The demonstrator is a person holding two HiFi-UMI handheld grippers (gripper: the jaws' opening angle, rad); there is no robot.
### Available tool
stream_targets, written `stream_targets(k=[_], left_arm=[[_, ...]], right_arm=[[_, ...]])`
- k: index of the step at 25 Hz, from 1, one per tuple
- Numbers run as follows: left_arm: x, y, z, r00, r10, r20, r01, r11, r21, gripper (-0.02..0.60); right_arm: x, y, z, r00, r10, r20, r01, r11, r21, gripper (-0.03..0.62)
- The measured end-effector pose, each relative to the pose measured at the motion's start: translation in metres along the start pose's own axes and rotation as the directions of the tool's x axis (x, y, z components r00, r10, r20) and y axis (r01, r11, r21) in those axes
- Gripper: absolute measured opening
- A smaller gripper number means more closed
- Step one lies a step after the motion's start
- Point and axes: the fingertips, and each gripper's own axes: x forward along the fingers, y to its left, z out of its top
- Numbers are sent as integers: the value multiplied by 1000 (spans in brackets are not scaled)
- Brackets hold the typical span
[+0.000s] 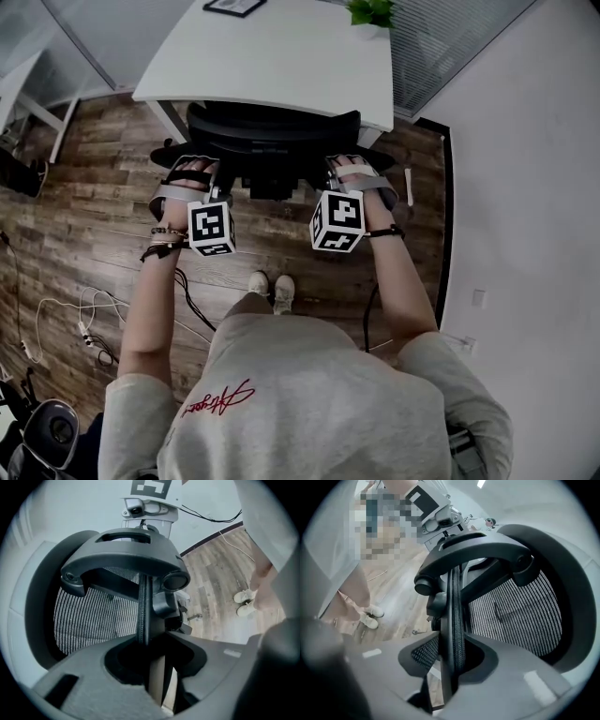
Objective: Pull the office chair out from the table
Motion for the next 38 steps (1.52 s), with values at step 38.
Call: stream_targets(k=[38], left_arm=[[-88, -80, -3, 995, 79, 62, -81, 996, 43, 120]], right_arm=[[-60, 97, 55, 998, 48, -30, -46, 997, 67, 114]])
